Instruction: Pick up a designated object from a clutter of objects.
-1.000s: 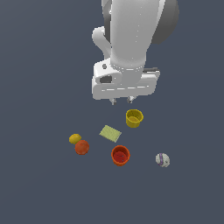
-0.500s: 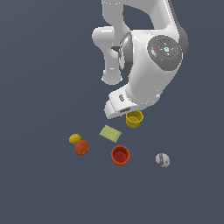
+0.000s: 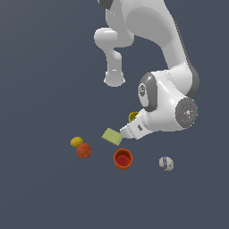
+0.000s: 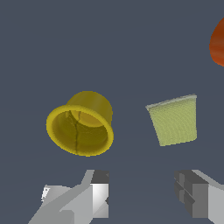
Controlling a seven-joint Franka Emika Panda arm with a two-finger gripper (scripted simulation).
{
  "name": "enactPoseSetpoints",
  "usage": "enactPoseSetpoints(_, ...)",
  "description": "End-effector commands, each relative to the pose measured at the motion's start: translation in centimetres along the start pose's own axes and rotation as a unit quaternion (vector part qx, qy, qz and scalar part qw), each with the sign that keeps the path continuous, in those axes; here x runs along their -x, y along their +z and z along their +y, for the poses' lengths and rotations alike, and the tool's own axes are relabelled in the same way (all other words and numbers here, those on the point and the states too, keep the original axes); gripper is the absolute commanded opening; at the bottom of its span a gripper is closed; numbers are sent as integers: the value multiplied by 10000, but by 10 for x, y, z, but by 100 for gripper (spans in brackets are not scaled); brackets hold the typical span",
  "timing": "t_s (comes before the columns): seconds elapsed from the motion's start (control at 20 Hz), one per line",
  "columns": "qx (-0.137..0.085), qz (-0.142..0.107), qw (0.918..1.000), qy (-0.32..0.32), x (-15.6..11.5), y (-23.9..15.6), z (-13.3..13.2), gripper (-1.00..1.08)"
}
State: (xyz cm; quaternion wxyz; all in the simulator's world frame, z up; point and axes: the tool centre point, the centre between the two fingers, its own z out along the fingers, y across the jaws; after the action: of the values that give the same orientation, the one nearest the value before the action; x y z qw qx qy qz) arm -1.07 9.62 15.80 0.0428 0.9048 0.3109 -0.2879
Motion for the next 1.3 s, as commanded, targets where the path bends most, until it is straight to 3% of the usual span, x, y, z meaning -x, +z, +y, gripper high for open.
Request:
enactPoseSetpoints(0.0,-6,-340,9989,-308,-9,16,-6,28)
enactPoseSetpoints(0.25,-35,-848,9935,-759,-20,41,-17,28)
enactPoseSetpoints(0.55,-68,-1207,9869,-1069,-27,59,-24,28)
enactPoseSetpoints(1.25,-78,-1287,9851,-1138,-25,76,-25,28)
